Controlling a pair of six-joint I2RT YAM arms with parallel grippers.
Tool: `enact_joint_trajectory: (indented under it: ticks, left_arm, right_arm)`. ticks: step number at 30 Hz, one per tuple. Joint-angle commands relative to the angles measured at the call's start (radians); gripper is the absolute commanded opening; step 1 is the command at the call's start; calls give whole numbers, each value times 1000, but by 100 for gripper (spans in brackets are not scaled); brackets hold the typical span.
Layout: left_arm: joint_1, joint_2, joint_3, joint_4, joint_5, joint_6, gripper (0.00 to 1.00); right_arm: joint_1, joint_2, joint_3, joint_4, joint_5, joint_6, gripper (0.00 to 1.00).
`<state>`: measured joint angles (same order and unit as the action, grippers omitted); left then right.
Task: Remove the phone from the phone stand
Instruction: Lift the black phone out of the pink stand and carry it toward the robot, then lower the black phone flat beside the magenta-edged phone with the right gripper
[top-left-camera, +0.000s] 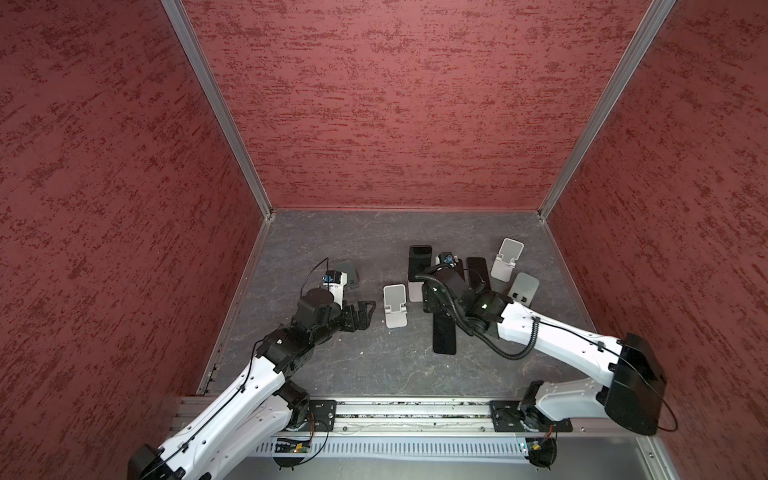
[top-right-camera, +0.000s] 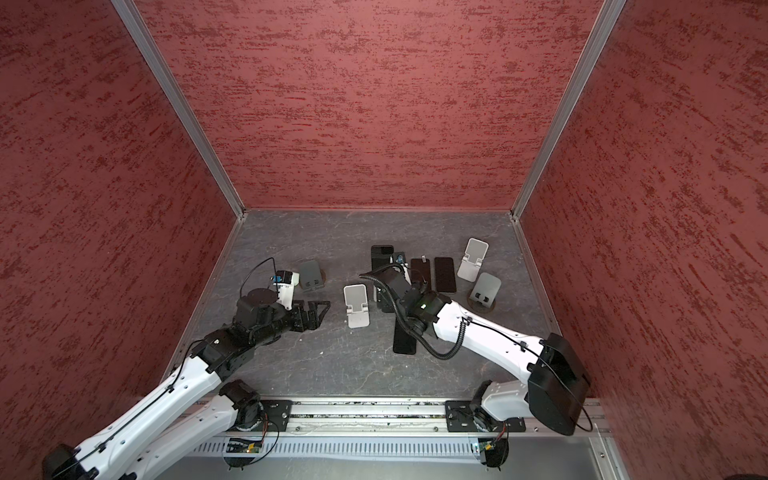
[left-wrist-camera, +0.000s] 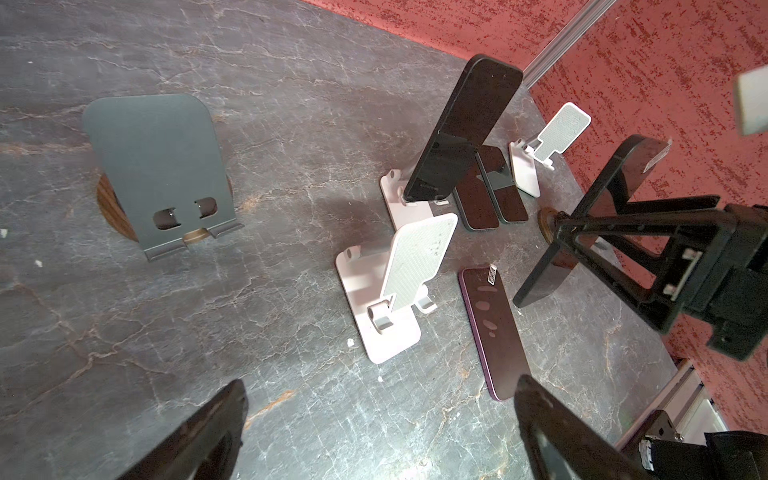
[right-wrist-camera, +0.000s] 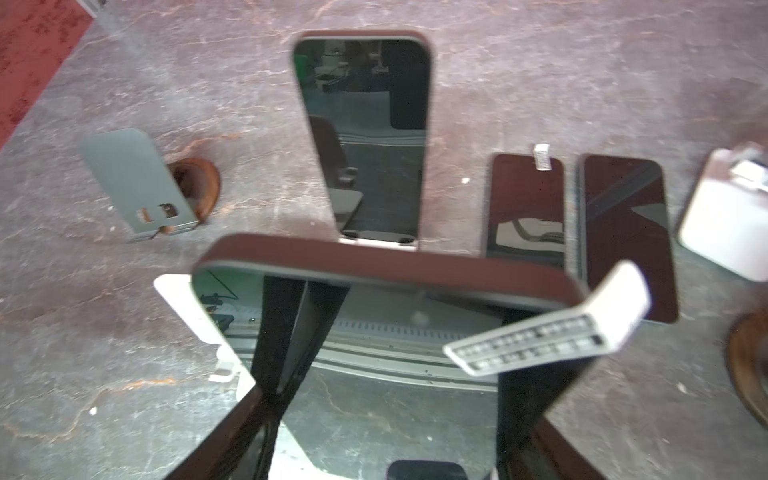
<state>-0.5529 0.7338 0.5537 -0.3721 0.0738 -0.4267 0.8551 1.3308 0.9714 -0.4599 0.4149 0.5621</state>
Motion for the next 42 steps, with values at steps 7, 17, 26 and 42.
enact_joint_trajectory:
  ticks: [7, 17, 26, 42]
  left_arm:
    - [-55, 51, 41, 69, -13, -14, 100]
    - [-99, 92, 55, 84, -42, -15, 100]
    - [-116, 123, 67, 91, -51, -14, 100]
    - [-122, 143, 57, 108, -57, -7, 100]
  right_arm:
    - [-100, -94, -58, -76, -17, -3, 64]
    - [-198, -133, -156, -112, -71, -19, 64]
    - [-231, -121, -240, -116, -115, -4, 64]
    - [-257, -45, -322, -78, -211, 29, 65]
